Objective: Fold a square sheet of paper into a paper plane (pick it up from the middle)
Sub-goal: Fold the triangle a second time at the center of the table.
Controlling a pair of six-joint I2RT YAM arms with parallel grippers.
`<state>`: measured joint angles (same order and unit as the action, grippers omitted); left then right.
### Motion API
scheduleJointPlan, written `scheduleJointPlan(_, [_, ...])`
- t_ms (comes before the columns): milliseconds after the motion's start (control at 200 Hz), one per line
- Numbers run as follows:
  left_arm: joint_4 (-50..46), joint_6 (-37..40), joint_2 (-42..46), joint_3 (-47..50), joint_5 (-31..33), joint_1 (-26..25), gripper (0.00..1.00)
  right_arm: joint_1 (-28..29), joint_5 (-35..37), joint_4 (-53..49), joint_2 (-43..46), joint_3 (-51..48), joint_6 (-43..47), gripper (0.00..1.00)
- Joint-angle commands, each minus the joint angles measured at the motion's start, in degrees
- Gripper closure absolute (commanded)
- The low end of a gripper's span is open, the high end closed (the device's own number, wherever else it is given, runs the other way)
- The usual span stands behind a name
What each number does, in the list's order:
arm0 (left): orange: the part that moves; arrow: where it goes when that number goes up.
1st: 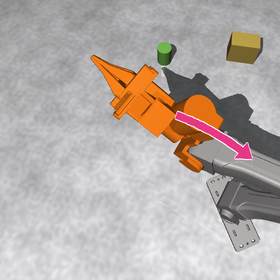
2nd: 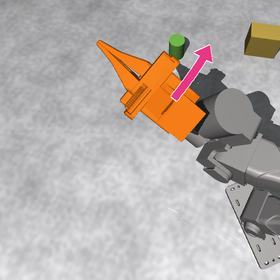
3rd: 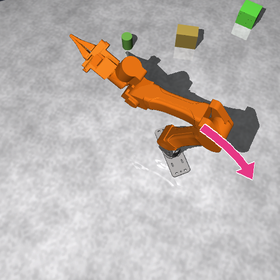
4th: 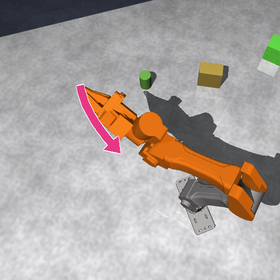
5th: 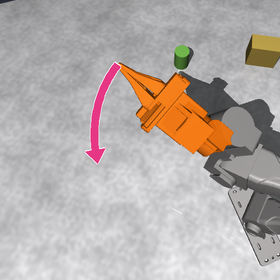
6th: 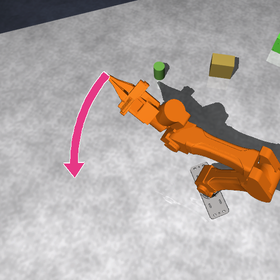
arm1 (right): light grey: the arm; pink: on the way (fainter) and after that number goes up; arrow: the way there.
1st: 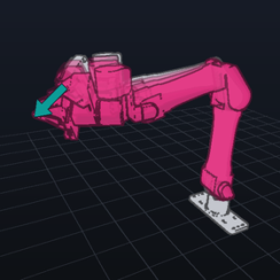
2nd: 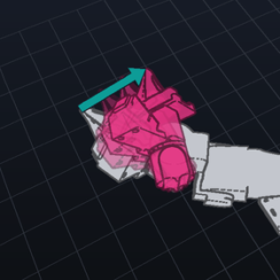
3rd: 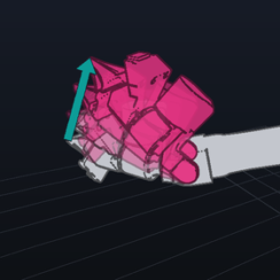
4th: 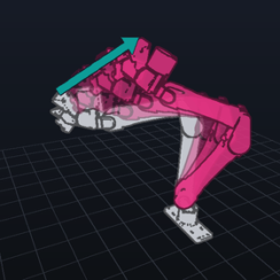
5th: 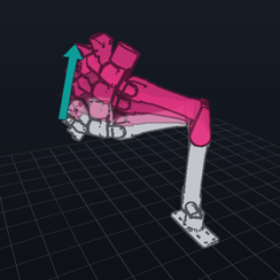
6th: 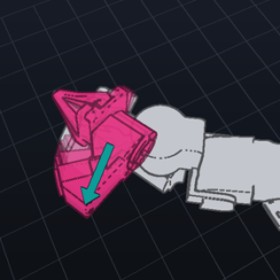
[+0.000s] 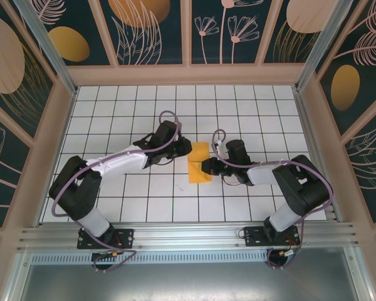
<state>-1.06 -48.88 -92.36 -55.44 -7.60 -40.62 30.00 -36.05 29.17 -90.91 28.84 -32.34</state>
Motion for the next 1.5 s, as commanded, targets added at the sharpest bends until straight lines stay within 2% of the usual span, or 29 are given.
scheduleJointPlan(0, [4.65,-5.65,0.21,5.60,-3.21,-1.42,0.84,0.28,-0.01,3.52,-0.47,-0.93,-2.45,1.00])
scheduleJointPlan(120, [4.65,-6.89,-2.86,5.49,-3.48,-3.64,0.94,0.32,0.39,3.80,-0.73,-0.93,-2.90,1.00])
scheduleJointPlan(345, [3.61,-7.51,-8.90,3.14,-2.12,-5.19,0.98,0.41,1.16,3.16,-1.12,-1.24,-2.84,1.00])
scheduleJointPlan(630, [1.39,-5.45,-12.29,2.28,-1.95,-5.35,0.98,0.32,1.93,1.49,-0.75,-0.81,-2.33,0.98])
scheduleJointPlan(911, [-2.97,-2.34,-13.62,1.95,0.48,-5.33,0.97,-1.05,3.72,-7.82,-0.19,2.87,4.15,0.96])
scheduleJointPlan(1496, [-6.19,1.02,-16.10,0.03,1.51,-5.26,0.96,-5.98,-6.53,-18.71,-5.06,10.38,19.48,0.94])
